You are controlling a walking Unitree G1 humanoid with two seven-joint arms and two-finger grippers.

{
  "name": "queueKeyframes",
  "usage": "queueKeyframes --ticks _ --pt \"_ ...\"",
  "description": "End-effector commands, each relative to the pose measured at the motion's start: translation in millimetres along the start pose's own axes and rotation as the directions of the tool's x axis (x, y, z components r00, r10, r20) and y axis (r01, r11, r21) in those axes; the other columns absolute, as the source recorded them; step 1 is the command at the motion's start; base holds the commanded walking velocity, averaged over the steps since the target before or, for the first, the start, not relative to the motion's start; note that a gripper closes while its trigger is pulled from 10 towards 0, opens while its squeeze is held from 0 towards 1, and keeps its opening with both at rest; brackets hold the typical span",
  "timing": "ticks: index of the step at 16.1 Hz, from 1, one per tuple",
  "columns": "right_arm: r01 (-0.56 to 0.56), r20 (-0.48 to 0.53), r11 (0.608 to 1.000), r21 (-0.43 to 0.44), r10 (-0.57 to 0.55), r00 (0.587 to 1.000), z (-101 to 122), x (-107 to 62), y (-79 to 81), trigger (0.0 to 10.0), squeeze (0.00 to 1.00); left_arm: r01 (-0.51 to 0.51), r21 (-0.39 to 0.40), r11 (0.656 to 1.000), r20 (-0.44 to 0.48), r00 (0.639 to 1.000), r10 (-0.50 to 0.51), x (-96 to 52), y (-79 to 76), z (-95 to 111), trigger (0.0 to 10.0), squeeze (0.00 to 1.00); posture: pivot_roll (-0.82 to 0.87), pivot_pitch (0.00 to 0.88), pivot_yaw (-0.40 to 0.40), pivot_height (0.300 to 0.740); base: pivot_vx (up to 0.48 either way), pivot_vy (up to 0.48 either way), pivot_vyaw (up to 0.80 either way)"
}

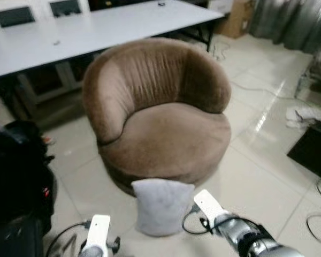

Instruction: Move the pillow to the sofa from floor

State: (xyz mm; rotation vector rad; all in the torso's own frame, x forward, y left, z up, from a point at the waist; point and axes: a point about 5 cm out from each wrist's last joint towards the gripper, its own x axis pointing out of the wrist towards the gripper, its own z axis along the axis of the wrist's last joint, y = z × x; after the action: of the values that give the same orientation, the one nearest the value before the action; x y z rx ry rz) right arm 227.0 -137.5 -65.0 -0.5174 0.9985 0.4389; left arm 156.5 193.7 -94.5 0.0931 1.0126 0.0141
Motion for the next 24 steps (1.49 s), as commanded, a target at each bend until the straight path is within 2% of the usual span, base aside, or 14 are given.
queueKeyframes --ticks 1,7,12,17,24 --pt "0.008 -0.012 1.0 -0.002 -0.008 1.0 -4.1 -0.7 -4.5 10.0 0.0 0.004 -0.006 1.0 0.013 1.0 -0.004 0.4 -3.5 1.9 10.0 0.0 -0.07 0.0 0.028 0.736 0.458 0.0 0.0" --pt "0.007 -0.015 1.0 -0.001 -0.007 1.0 -5.4 -0.8 -4.8 10.0 0.0 -0.007 -0.011 1.0 0.009 1.0 0.007 0.2 -3.8 0.4 10.0 0.0 -0.07 0.0 0.027 0.736 0.459 0.0 0.0" --pt "0.006 -0.018 1.0 -0.001 -0.006 1.0 -5.8 -0.8 -4.7 10.0 0.0 0.0 -0.017 1.0 0.007 1.0 0.001 0.1 -4.4 0.0 10.0 0.0 -0.07 0.0 0.027 0.736 0.0 0.0 0.0" --pt "0.005 -0.019 1.0 -0.002 -0.005 1.0 -5.9 -0.9 -5.5 10.0 0.0 -0.007 -0.046 0.999 0.015 1.0 0.007 0.1 -4.8 0.3 10.0 0.0 -0.07 0.0 0.025 0.736 0.434 0.0 0.0" --pt "0.004 -0.022 1.0 -0.004 -0.004 1.0 -7.3 -1.0 -5.7 10.0 0.0 0.001 -0.04 0.999 0.011 1.0 -0.001 -0.1 -6.1 -0.8 10.0 0.0 -0.07 0.0 0.022 0.736 0.432 0.0 0.0"
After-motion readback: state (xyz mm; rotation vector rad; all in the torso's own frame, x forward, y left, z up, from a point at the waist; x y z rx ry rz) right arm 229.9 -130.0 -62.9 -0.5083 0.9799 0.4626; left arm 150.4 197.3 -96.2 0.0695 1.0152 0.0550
